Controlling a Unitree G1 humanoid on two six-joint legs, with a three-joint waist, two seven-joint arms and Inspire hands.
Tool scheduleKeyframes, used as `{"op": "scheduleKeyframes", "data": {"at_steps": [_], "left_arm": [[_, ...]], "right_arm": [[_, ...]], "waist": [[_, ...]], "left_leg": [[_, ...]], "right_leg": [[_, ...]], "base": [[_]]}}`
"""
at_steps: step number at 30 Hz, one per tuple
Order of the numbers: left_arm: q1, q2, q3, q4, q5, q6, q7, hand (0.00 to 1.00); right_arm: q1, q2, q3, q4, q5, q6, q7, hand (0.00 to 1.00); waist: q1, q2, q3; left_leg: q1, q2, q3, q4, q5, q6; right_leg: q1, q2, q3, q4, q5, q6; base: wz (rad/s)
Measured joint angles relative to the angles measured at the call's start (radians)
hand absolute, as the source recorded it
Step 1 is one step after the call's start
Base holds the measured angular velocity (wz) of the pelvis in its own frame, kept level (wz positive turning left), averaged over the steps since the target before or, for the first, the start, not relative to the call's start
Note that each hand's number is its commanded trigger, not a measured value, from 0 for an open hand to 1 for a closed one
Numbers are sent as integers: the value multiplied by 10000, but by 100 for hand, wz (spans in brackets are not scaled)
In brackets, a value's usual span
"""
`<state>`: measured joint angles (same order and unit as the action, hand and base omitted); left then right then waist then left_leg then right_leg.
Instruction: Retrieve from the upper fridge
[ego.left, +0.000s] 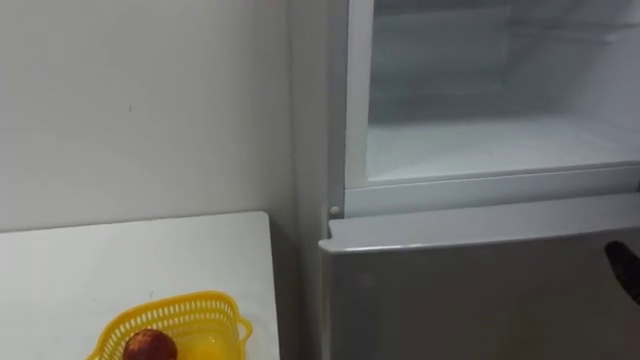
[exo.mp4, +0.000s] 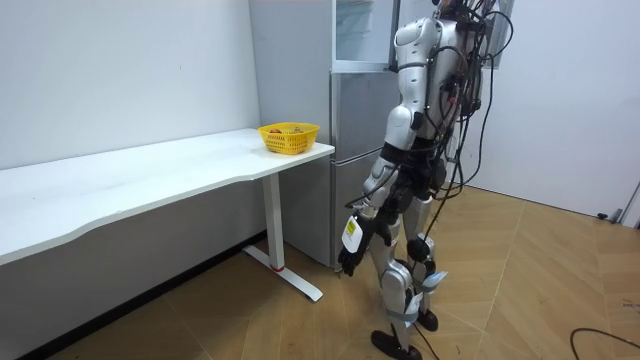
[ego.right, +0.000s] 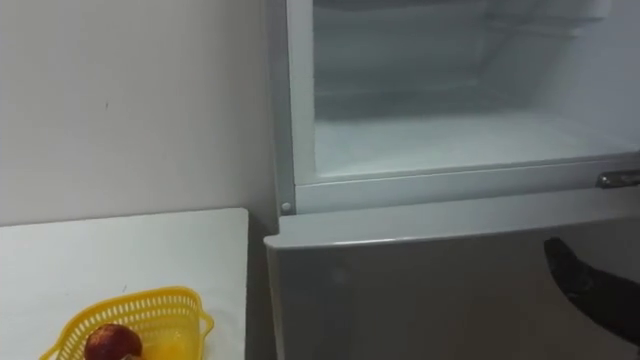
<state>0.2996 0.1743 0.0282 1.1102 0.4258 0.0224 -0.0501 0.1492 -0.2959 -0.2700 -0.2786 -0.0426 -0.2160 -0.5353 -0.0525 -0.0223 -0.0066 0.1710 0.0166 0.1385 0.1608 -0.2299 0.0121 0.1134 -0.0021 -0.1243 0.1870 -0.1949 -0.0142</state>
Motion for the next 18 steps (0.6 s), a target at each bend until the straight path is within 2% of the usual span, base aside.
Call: {"op": "scheduleKeyframes", "data": {"at_steps": [7,11,16,18], "left_arm": [[32,-29,-5,-85,-3,59,118,0],[32,-72,-21,-83,-5,187,214,0],[23,-63,-1,-92,-9,229,214,0],[16,-48,-6,-159,-9,229,206,0]], "right_arm": [[295,94,25,386,4,12,-92,0],[598,312,105,786,106,233,-67,0],[722,381,133,927,820,241,195,0],[716,382,154,1589,1342,266,575,0]], "waist": [[34,-135,-20],[32,-132,6],[45,-108,27],[42,-127,40]], "left_leg": [[-8,36,14,10,-1,-2],[-23,33,133,9,-2,-3],[5,37,219,-4,-3,-4],[66,41,246,-3,-3,-4]], "right_leg": [[8,44,71,-43,10,-19],[-11,38,151,-26,14,-25],[-84,47,251,-31,12,-21],[-55,44,225,2,16,-23]], "base": [[0],[-6],[-5],[0]]}}
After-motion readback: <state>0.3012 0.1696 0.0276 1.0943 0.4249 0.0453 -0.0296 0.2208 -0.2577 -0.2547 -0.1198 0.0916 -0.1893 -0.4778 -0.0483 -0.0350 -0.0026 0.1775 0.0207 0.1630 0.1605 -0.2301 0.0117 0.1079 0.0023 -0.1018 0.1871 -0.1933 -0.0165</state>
